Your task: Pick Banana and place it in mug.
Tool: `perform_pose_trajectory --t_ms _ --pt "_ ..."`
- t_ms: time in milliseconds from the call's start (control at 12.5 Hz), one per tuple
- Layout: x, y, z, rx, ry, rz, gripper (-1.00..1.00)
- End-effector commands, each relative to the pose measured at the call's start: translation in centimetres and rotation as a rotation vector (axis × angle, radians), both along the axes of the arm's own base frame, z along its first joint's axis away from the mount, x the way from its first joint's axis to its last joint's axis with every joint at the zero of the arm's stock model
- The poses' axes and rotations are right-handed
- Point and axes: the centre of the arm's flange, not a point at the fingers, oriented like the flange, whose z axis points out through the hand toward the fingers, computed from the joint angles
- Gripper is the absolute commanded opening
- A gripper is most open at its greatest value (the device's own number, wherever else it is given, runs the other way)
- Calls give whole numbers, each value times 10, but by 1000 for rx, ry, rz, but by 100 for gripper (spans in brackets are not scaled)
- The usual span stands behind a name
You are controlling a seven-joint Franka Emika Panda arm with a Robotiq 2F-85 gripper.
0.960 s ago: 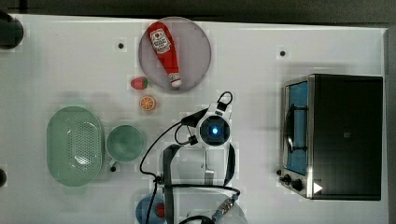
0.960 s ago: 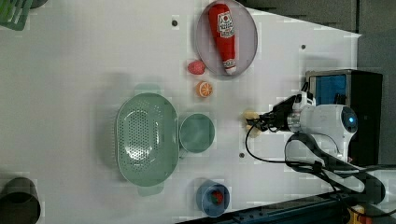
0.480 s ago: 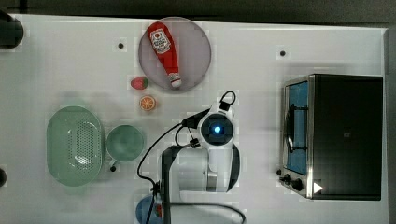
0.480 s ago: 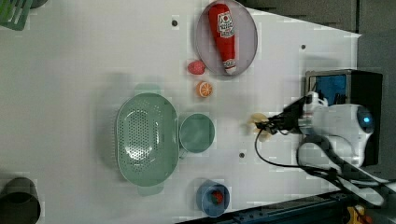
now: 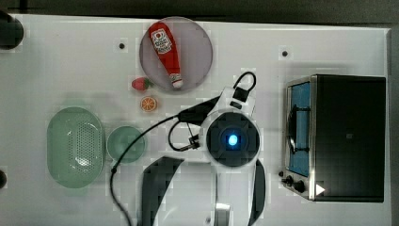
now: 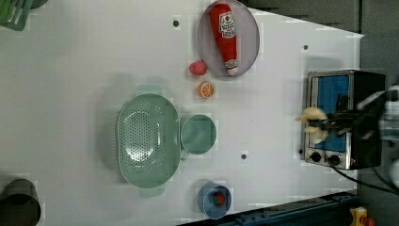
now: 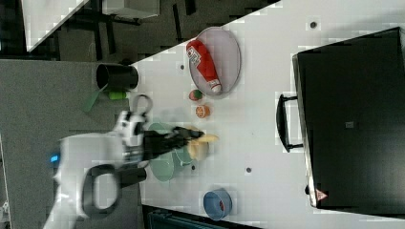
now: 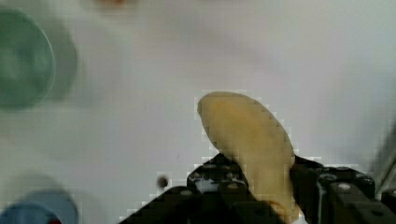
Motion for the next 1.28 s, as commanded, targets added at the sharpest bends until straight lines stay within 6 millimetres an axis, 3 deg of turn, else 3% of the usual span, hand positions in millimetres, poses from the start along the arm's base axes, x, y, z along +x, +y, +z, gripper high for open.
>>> perform_pose_trajectory --t_ms 80,400,720,1040,1280 --pt "-6 47 -1 -7 84 -76 -36" --pt "-16 126 -3 3 86 -148 -36" --pt "-31 195 -20 25 117 -299 -36" --pt "-29 239 -58 48 99 -362 -36" --pt "-23 253 -95 76 108 -394 -36"
